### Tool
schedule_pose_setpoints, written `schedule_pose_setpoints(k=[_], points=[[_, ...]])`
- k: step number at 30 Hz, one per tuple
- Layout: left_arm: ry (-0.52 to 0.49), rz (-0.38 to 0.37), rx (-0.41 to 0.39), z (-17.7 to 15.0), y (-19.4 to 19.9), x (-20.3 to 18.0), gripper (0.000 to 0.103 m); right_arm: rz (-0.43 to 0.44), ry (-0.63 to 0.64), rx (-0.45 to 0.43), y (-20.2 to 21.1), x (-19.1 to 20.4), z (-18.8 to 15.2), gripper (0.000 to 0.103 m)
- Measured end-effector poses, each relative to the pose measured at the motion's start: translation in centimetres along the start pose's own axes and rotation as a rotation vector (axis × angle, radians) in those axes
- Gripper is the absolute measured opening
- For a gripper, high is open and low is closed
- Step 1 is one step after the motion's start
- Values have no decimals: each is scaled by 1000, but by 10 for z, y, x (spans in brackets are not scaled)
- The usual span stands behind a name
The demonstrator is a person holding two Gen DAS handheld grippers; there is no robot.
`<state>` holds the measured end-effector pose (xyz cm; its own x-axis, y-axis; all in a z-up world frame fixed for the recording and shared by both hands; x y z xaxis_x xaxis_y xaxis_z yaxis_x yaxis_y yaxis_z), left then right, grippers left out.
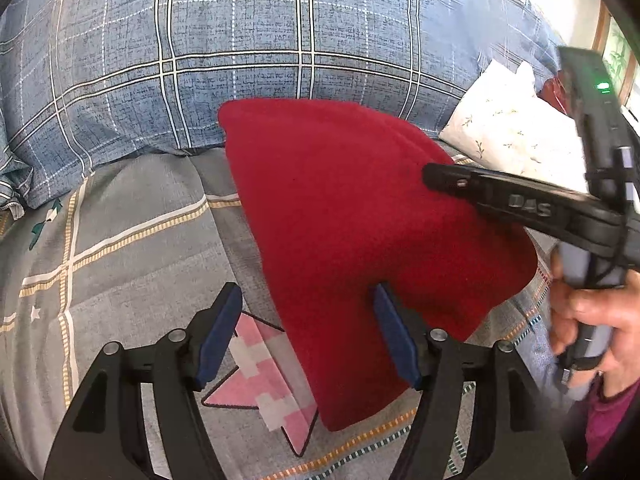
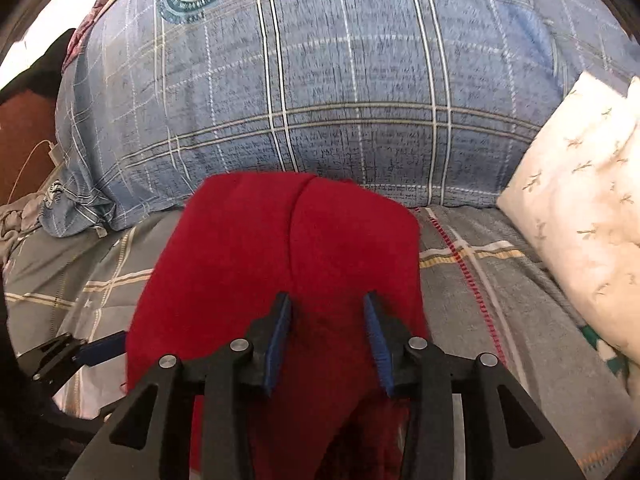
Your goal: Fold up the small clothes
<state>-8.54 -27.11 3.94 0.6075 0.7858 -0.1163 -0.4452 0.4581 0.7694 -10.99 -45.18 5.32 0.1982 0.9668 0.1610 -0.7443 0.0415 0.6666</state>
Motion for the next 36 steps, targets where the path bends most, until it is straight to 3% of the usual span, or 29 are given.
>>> schedule_pose_setpoints(k=[6,9,12,16,18,21,27,29,31,33,35,36], points=[[29,-18,-12,3,10,1,68,18,47,-38,33,14,-9,44],[77,-40,-29,6,13,4,75,-12,59,-25,30,10,-18,50],[92,-41,-16,7,7,3,75,-40,35,49,8,-2,-32,58],[99,-85,43,2,-12,-2,78,1,22,31,9,-7,-33,57],[113,-121,52,2,-13,0,79,39,-10,8,19,-11,-27,61],[125,-137,19,11,-5,8,80,92,-106,-39,28,-30,-10,76],[199,-193,28,26,-16,20,85,184,-210,40,-11,-48,5,77],[199,-199,20,28,-20,19,86,235,-225,68,-27,-46,6,84],[195,-205,21,28,-25,18,87,256,-255,103,-43,-47,3,84],[202,-225,29,29,-30,16,87,271,-269,77,-45,-46,4,73],[210,-242,36,30,-33,16,86,258,-243,58,-40,-38,6,54],[210,-258,39,32,-34,14,82,234,-211,40,-35,-33,8,49]])
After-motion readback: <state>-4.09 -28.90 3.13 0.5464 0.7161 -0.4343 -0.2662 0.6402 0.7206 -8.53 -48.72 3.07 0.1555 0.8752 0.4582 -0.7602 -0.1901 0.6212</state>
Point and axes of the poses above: each gripper's, at about its wrist camera, not at the fingertips, and y roughly against the way its jaws point, x to its left, z to its top, the point moved 5 cm from there along -y, roughly the way its jaws point, and after that the axes turned 1 degree about -x, right-handed, at the moved point
